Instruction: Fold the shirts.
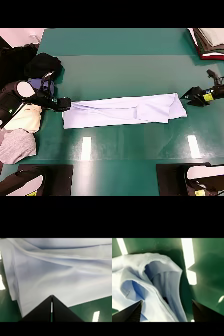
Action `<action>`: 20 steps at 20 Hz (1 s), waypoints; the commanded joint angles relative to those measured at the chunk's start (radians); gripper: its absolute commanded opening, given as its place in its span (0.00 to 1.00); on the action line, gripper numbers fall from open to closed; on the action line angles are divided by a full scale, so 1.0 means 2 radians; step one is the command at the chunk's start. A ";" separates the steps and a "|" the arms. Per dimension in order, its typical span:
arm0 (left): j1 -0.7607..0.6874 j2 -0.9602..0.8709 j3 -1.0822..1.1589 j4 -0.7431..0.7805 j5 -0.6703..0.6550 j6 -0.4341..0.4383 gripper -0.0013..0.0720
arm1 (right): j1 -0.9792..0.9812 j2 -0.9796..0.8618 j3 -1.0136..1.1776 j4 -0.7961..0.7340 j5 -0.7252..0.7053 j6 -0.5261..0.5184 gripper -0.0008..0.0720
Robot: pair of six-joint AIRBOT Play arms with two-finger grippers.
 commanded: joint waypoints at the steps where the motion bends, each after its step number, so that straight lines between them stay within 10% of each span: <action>1: 0.000 0.000 0.001 -0.023 -0.005 0.001 0.06 | -0.004 -0.056 0.002 0.034 0.029 -0.056 0.96; 7: 0.000 0.000 0.001 -0.028 -0.004 0.001 0.06 | 0.040 -0.080 0.002 0.034 0.030 -0.076 0.90; 13: 0.000 0.000 0.001 -0.067 0.009 0.002 0.05 | 0.064 -0.070 0.002 0.035 0.043 -0.106 0.04; 20: -0.104 -0.042 0.035 -0.146 0.103 0.041 0.04 | 0.081 0.039 0.002 0.144 0.047 -0.085 0.04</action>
